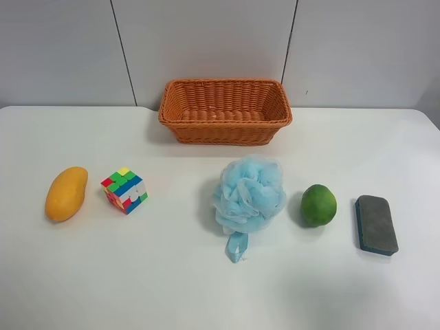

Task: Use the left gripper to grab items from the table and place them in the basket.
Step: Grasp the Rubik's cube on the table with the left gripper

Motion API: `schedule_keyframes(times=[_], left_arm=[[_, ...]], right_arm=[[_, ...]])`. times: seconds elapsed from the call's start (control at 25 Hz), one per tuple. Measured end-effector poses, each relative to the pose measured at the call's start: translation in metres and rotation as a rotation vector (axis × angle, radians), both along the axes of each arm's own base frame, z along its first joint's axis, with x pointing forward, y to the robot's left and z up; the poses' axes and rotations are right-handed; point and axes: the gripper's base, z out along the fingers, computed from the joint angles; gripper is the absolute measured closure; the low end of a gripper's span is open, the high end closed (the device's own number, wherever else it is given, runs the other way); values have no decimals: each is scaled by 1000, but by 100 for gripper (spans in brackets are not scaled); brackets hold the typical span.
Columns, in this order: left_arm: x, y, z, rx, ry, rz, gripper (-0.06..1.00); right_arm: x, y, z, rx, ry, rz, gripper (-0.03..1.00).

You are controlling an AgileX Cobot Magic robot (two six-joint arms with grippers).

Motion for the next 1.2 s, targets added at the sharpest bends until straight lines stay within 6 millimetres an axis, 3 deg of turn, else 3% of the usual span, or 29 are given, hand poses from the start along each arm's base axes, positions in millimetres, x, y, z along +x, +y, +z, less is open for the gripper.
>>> schedule_keyframes(times=[0.56,0.68,0.8,0.92,1.08,1.2], left_arm=[[1,0,0,2,14,0,-5],[8,-1,14,8,80,1,-5],[25,-1,38,23,169,6,-5],[55,-1,64,53,254,16,-5],[110,-4,84,110,382,8,-5],[156,-14,83,156,481,-40,-5]], right_arm=[[0,0,0,0,0,0,-3],[0,0,0,0,0,0,-3],[0,0,0,0,0,0,-3],[0,0,0,0,0,0,-3],[0,0,0,0,0,0,-3],[0,0,0,0,0,0,-3]])
